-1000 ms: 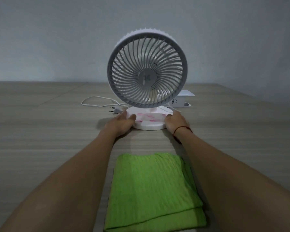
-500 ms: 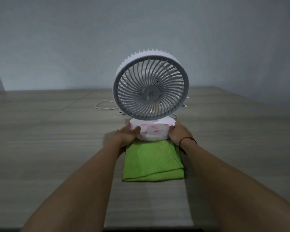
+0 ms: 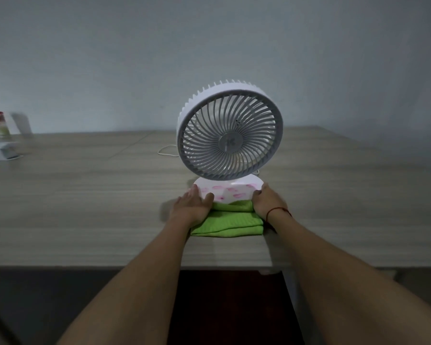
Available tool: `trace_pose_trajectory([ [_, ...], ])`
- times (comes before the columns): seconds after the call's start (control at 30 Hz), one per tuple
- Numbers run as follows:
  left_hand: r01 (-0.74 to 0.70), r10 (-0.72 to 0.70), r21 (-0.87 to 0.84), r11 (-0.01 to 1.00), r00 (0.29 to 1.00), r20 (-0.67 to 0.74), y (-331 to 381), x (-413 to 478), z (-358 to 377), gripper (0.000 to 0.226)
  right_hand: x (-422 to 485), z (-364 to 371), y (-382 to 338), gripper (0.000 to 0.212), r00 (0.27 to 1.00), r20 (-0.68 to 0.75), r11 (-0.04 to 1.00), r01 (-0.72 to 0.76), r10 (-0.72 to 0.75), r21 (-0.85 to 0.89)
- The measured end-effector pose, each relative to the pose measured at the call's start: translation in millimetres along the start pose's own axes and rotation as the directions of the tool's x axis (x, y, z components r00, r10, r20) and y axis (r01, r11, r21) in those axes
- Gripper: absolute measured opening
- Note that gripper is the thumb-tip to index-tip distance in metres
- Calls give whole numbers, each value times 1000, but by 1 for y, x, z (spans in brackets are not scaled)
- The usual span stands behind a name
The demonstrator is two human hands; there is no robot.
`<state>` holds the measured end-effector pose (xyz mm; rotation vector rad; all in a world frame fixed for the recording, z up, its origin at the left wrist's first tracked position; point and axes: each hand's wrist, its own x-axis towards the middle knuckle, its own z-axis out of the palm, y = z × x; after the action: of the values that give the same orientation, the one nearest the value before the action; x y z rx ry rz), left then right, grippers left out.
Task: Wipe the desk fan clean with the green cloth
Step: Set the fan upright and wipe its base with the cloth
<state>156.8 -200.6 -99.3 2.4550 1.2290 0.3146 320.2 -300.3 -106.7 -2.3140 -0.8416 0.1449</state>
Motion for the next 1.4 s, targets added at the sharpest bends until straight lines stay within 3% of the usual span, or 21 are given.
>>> trace_pose_trajectory([
  [0.23, 22, -24, -58, 998, 999, -27, -2, -8, 2, 68, -14, -3, -3, 49, 998, -43, 996, -44, 48, 84],
  [0.47, 63, -104, -202, 977, 975, -197, -3, -26, 4, 58, -45, -13, -1, 80, 990, -135, 996, -16, 27, 85],
  [0.6, -7, -49, -223, 975, 968, -244, -6, -40, 3, 45, -60, -23, 2, 67, 999, -7, 991, 35, -34, 129],
  [0.73, -85, -19, -326, 942, 953, -302, -2, -50, 0, 26, -68, -31, 9, 69, 989, 112, 978, 70, -93, 195],
  [0.83, -174, 29, -357, 918, 926, -376, 7, -52, 1, 26, -68, -33, 8, 52, 981, 91, 973, 154, -171, 171],
  [0.93, -224, 38, -431, 874, 916, -400, 14, -53, 0, 29, -67, -33, 1, 62, 952, 152, 957, 243, -267, 159],
  [1.0, -247, 43, -451, 858, 909, -416, 17, -54, 0, 30, -65, -32, -1, 49, 937, 183, 950, 273, -299, 150],
  [1.07, -272, 51, -466, 842, 900, -433, 19, -53, 2, 30, -62, -30, -3, 26, 940, 145, 944, 285, -310, 168],
  [1.17, -279, 60, -482, 830, 905, -420, 23, -47, 3, 31, -56, -30, -3, 33, 954, 48, 932, 278, -297, 233],
  [1.3, -249, 71, -461, 852, 927, -368, 28, -34, 11, 32, -48, -31, 2, 31, 956, -52, 938, 295, -290, 184],
  [1.4, -246, 95, -406, 880, 929, -357, 32, -28, 15, 33, -37, -34, 7, 32, 971, -143, 972, 206, -189, 113],
])
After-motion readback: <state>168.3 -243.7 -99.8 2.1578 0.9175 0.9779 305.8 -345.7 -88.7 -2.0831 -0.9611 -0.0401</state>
